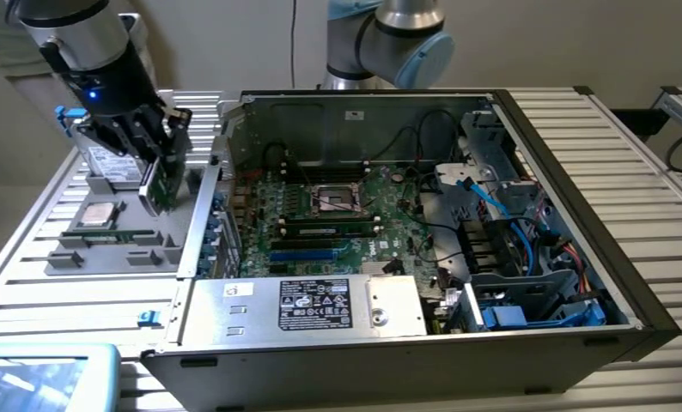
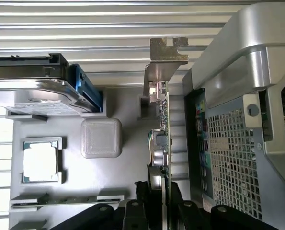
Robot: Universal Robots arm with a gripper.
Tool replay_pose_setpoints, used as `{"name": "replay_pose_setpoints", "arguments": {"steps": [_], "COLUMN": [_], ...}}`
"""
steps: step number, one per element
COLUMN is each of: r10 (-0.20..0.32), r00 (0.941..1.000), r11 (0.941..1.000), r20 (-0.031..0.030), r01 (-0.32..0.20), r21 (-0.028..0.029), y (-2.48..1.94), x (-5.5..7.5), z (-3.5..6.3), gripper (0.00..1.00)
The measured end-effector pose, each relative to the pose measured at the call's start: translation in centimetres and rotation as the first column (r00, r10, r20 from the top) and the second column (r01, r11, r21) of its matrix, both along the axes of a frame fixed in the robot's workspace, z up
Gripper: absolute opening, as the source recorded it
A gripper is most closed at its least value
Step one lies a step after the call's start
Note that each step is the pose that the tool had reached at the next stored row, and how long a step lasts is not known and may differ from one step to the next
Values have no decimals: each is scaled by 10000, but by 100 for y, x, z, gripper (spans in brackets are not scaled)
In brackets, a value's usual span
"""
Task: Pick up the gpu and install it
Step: 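Pick up the gpu and move the gpu toward the slot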
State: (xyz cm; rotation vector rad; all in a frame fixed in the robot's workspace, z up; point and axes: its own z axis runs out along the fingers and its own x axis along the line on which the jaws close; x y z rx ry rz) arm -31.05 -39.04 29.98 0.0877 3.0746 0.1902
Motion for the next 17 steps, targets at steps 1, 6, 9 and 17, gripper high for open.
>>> {"name": "replay_pose_setpoints", "arguments": {"steps": [1,6,9,17], "r10": [0,0,0,0], "r00": [10000,10000,10000,9996], "r11": [10000,10000,10000,10000], "r20": [-1,-4,-29,-300], "r01": [0,0,0,0], "r21": [-1,-1,0,0], "y": [-2,-14,-22,-37], "x": [0,0,0,41], "z": [42,271,405,696], "gripper": [29,29,29,29]}}
